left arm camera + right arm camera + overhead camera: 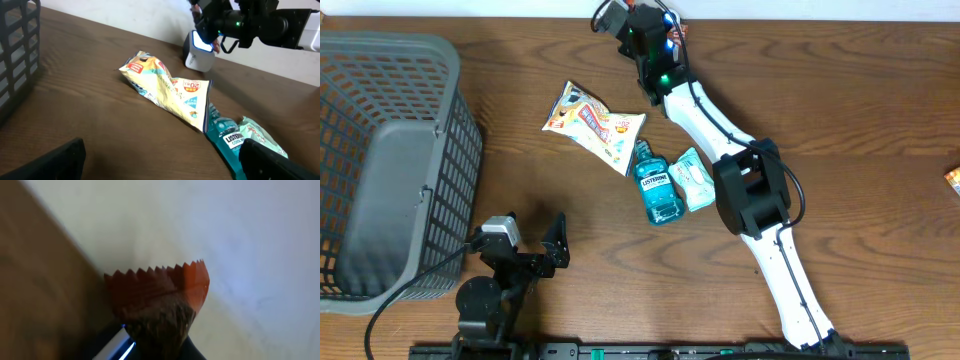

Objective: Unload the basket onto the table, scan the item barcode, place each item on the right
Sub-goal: 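Carry the candy bar to the white scanner and hold it there, then move the candy bar to the table's right side and release it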

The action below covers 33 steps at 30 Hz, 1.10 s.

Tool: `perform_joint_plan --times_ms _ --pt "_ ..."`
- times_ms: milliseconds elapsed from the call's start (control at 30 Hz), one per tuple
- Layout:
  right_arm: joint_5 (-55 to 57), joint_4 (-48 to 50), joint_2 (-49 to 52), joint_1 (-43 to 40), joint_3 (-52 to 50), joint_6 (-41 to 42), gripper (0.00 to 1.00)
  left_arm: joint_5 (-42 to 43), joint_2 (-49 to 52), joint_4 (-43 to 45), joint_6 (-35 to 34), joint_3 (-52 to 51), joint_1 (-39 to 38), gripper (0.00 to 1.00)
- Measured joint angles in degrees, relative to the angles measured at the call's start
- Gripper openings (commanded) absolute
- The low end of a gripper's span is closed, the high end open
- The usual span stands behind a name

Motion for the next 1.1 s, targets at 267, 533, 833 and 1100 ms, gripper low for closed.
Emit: perform_joint_plan --times_ms 267,533,833,1100 --pt "1.81 -20.17 -6.56 -2.99 -0.02 0.24 0.01 0.00 0.00 0.00 0.00 0.00 0.00 0.98" --pt "8.52 -34.05 -13.66 -14.58 0.44 2.19 0.01 0.00 0.00 0.00 0.00 0.00 0.00 0.98" --pt "11.39 -41.05 -13.49 -31.85 -2.97 5.57 0.01 0.00 0.00 0.00 0.00 0.00 0.00 0.98" --pt "12.66 -41.27 -13.49 -45.64 -8.81 10.45 0.01 0.00 0.00 0.00 0.00 0.00 0.00 0.98"
